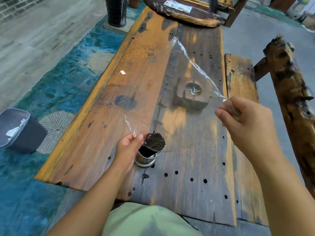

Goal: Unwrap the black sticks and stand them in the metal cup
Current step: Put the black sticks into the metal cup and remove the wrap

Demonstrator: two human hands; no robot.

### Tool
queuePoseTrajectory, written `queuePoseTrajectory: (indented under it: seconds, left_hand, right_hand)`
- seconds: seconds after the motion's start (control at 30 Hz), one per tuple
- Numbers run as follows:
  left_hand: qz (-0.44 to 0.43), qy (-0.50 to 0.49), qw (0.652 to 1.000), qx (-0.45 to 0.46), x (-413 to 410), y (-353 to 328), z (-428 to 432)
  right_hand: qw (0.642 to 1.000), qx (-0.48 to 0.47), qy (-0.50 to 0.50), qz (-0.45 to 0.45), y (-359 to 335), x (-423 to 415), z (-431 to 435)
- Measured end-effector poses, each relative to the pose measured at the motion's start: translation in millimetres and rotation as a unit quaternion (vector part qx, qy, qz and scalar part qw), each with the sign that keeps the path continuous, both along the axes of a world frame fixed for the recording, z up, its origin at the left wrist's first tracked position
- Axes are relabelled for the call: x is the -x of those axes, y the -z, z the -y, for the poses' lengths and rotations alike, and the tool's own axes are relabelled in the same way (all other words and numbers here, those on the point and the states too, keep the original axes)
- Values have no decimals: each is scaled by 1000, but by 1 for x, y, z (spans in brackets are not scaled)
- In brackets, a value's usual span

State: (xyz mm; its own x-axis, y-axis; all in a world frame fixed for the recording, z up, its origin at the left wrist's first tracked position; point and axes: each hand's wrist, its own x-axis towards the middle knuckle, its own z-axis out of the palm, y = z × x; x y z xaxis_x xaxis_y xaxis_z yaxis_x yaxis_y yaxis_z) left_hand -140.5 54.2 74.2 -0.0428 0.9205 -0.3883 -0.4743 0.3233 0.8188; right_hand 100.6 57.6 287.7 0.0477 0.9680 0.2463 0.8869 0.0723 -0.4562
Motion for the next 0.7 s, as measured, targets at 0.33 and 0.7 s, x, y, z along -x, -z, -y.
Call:
queuePoseTrajectory:
  seconds: [0.33,0.7]
  left_hand:
    - [-41,6,998,-45,-9,-40,-17]
    - [41,0,997,-59,-39,-88,-42]
  right_hand:
    - [991,-13,34,-129,-20,-36,26]
    - [956,-85,100,-262,9,-97,67]
